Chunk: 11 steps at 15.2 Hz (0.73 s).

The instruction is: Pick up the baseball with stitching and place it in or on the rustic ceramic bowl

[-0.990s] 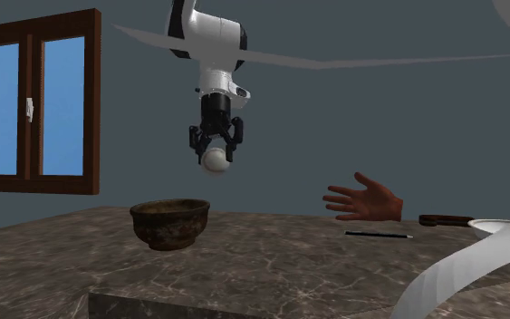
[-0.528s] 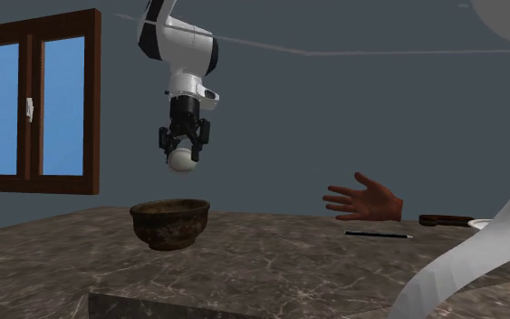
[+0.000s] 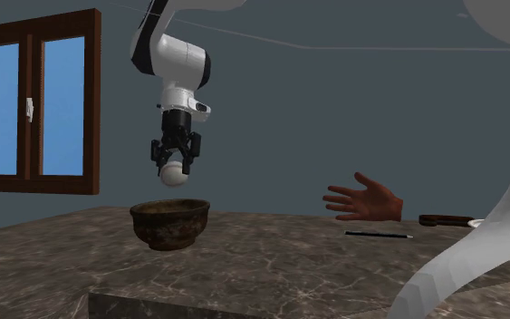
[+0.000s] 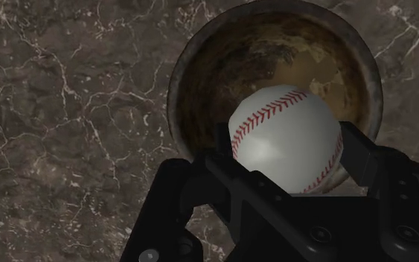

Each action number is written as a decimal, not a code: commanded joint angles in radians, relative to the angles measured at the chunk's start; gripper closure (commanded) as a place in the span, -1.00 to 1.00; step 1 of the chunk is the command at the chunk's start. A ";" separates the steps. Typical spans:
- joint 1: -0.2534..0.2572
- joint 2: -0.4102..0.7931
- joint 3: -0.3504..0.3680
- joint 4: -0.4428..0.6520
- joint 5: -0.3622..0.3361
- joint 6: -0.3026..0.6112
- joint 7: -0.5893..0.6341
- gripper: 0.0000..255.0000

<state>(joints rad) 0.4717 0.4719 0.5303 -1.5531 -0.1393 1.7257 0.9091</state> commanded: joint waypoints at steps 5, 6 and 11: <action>0.002 0.026 -0.007 -0.045 -0.013 0.068 0.005 1.00; 0.003 0.031 -0.009 -0.051 -0.015 0.079 0.006 1.00; 0.003 0.037 -0.010 -0.058 -0.018 0.092 0.007 1.00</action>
<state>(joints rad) 0.4751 0.5082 0.5201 -1.6111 -0.1575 1.8163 0.9157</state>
